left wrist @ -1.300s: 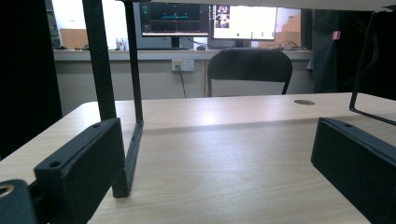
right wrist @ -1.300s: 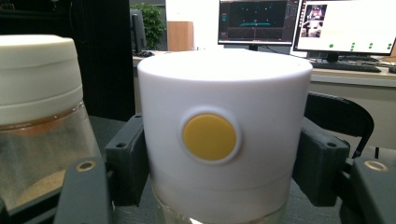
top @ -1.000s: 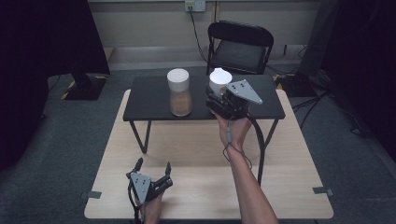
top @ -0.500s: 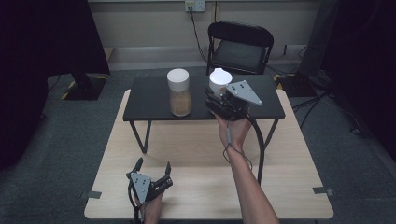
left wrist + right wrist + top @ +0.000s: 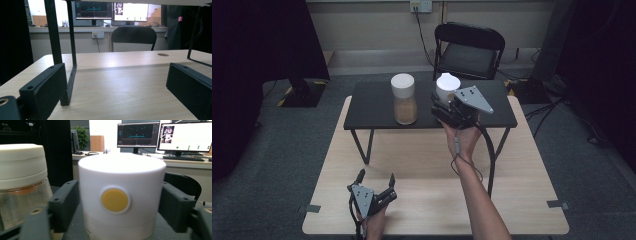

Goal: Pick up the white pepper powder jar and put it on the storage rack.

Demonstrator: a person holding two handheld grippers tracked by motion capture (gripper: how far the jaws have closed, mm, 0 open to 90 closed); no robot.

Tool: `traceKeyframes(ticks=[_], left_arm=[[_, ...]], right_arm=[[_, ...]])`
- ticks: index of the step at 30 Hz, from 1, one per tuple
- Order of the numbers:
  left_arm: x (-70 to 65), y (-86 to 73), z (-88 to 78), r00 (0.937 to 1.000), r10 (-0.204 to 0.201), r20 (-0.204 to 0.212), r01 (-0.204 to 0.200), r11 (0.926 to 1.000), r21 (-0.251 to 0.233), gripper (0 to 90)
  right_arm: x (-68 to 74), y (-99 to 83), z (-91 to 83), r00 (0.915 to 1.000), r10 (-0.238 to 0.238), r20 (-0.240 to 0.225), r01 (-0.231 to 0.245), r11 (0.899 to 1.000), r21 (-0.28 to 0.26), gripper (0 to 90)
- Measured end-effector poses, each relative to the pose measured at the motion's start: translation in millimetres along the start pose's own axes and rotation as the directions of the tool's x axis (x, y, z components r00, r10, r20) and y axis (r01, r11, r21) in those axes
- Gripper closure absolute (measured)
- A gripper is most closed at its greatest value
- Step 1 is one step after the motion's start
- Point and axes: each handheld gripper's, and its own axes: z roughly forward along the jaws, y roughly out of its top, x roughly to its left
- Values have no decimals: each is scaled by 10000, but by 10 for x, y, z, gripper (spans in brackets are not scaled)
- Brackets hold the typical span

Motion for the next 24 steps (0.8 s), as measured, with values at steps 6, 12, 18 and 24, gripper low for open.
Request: traceKeyframes(ticks=[6, 12, 18, 24], left_arm=[[0, 0, 0, 10000, 1, -1, -1, 10000, 1, 29], [0, 0, 0, 10000, -1, 1, 1, 10000, 0, 29], [0, 0, 0, 10000, 1, 1, -1, 10000, 2, 29], [-6, 0, 0, 10000, -1, -31, 1, 10000, 2, 29]], right_arm=[[47, -43, 0, 9996, -135, 252, 142, 9996, -253, 3], [-10, -56, -28, 9995, -252, -192, 247, 9993, -297, 4], [-5, -104, -69, 9994, -308, -146, 301, 9986, -426, 2], [-22, -151, -139, 9997, -257, -22, 256, 9985, -483, 4]])
